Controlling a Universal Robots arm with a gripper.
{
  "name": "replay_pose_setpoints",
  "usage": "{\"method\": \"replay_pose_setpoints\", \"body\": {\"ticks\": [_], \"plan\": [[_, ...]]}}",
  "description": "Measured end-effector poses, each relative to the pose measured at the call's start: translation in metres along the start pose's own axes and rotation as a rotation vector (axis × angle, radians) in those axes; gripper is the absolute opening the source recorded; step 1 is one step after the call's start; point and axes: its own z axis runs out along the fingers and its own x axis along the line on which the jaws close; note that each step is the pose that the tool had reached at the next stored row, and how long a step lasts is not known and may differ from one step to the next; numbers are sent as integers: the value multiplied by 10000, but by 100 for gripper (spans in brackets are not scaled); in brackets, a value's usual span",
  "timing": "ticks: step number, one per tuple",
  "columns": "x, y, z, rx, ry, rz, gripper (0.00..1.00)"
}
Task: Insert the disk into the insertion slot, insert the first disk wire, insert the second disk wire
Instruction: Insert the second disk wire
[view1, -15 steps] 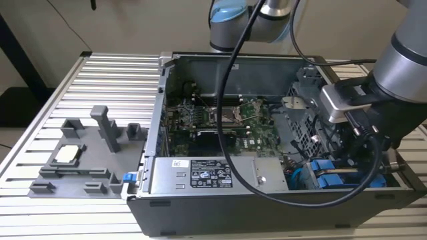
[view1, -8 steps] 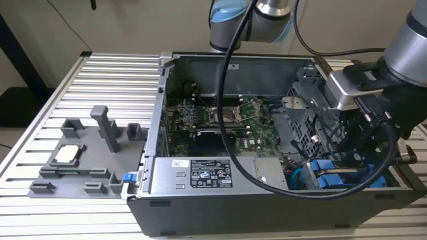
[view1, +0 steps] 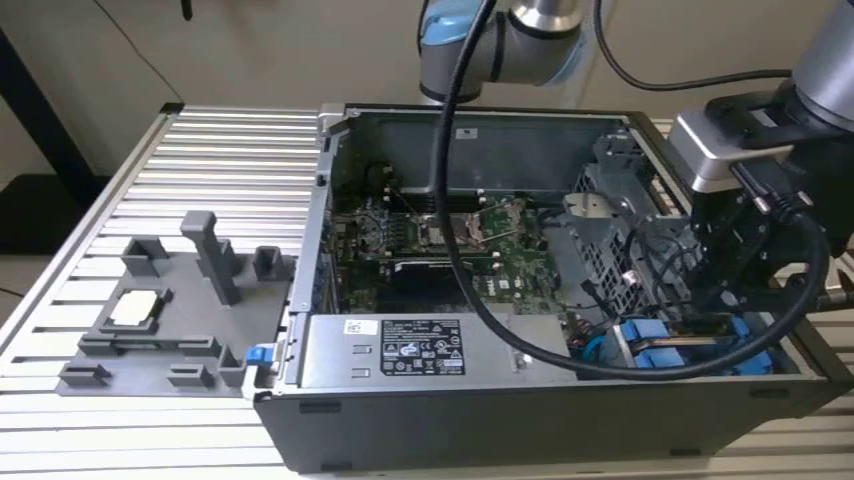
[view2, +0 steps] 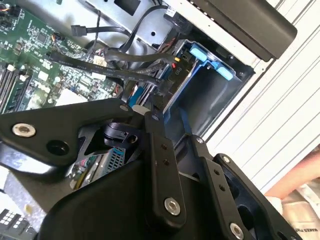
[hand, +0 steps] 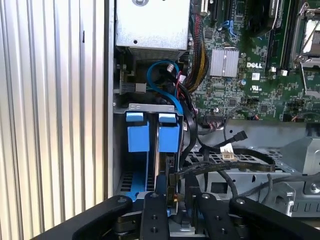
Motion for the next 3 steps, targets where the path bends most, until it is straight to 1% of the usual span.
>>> {"method": "replay_pose_setpoints", "body": {"ticks": [3], "plan": [[-1, -1, -4, 0, 2, -1, 30]]}}
